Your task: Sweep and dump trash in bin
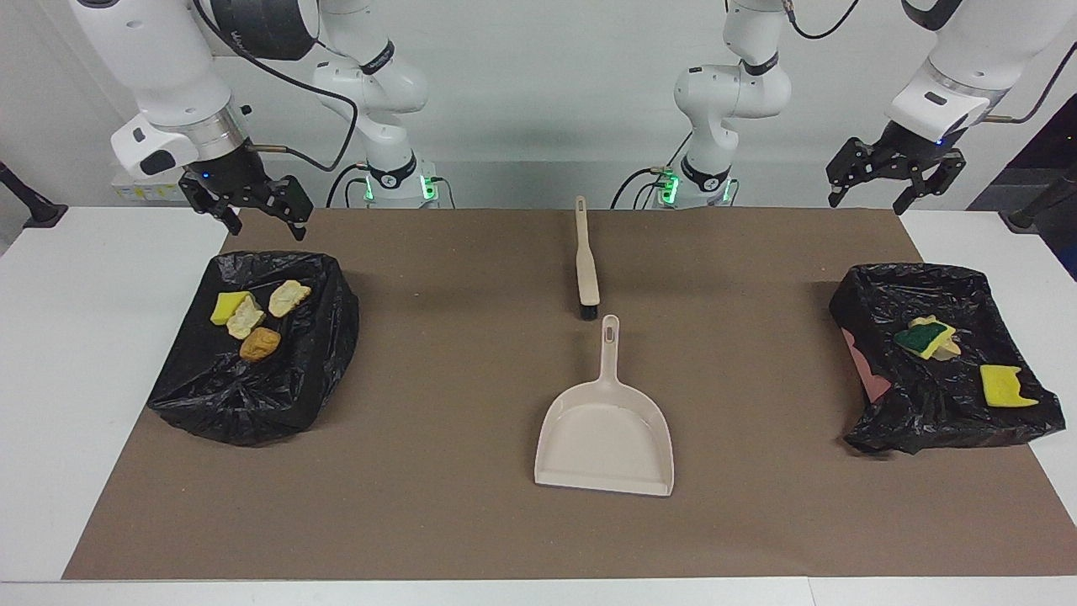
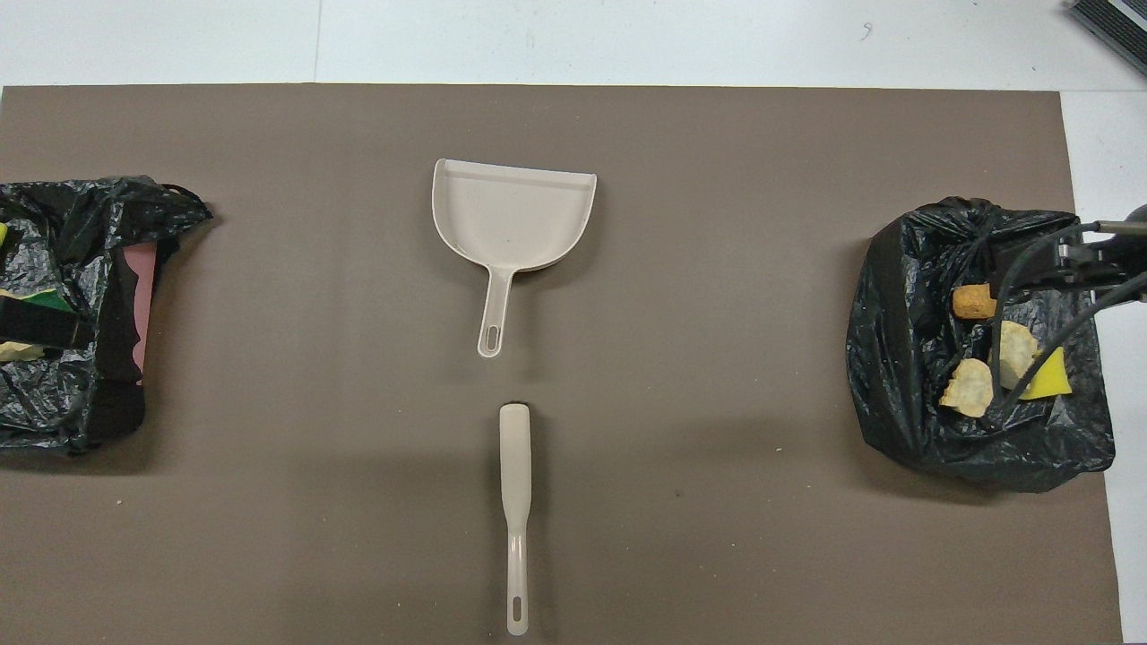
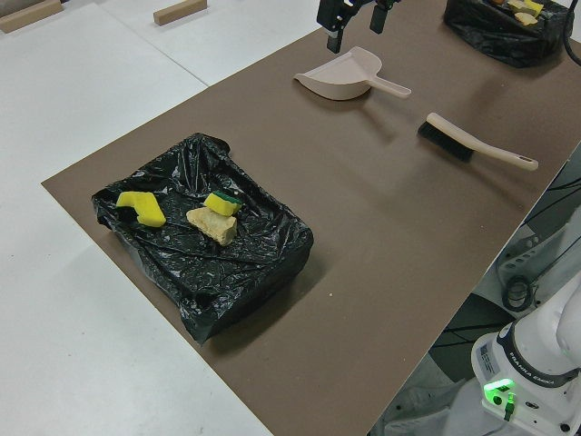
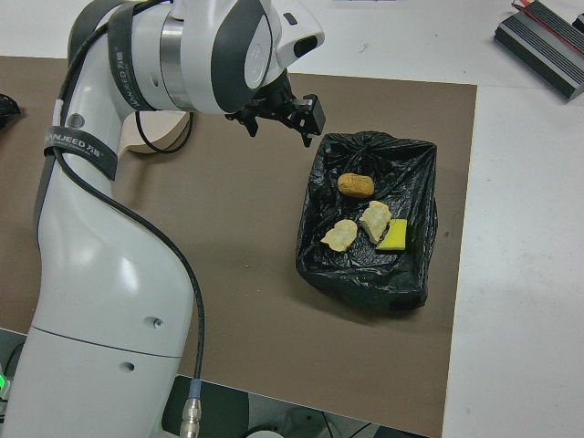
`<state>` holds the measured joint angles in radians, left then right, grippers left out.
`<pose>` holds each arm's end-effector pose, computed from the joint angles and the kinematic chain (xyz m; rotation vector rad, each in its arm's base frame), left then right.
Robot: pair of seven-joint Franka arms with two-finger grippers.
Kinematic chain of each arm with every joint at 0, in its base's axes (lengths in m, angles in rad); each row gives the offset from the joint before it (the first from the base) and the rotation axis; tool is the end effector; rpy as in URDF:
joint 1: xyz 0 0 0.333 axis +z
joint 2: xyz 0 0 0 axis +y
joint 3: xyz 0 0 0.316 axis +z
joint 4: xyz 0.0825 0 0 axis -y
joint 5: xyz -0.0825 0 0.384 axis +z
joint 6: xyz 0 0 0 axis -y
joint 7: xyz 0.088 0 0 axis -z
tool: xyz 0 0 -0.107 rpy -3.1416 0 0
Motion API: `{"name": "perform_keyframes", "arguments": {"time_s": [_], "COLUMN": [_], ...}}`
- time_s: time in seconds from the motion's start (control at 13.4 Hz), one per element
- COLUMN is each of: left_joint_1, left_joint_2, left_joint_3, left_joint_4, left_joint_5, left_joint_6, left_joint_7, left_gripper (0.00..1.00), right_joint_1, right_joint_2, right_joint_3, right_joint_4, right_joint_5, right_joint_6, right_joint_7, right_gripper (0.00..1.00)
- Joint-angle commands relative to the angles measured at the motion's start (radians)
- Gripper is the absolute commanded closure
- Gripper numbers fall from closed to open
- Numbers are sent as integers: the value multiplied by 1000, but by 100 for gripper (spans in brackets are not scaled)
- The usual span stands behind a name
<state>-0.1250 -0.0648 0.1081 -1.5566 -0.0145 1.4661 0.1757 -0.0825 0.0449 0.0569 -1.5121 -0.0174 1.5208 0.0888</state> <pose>0.5234 -0.0084 0.6568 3.1032 -0.3023 -0.0379 0.5632 -0.0171 0.6227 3.1200 -0.1795 -0.0557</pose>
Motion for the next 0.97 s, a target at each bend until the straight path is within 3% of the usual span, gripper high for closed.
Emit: {"name": "perform_keyframes", "arguments": {"time_s": [0.0,0.9], "left_joint_1": [44,59], "left_joint_2": [72,66], "left_joint_3": [-22,-42], "left_joint_4": [134,136], "left_joint_5": [5,10], "left_joint_6": [-96,-86], "left_joint_7": [-1,-2], "left_gripper": [0,0], "right_joint_1": [-6,-6], "right_joint_2": [-25,-25], "right_joint_3": [4,3], "right_joint_4": [-25,-25], "right_joint_5": [16,16], "right_joint_6": [-13,-13], "right_joint_7": [16,16], "right_gripper": [0,0]}}
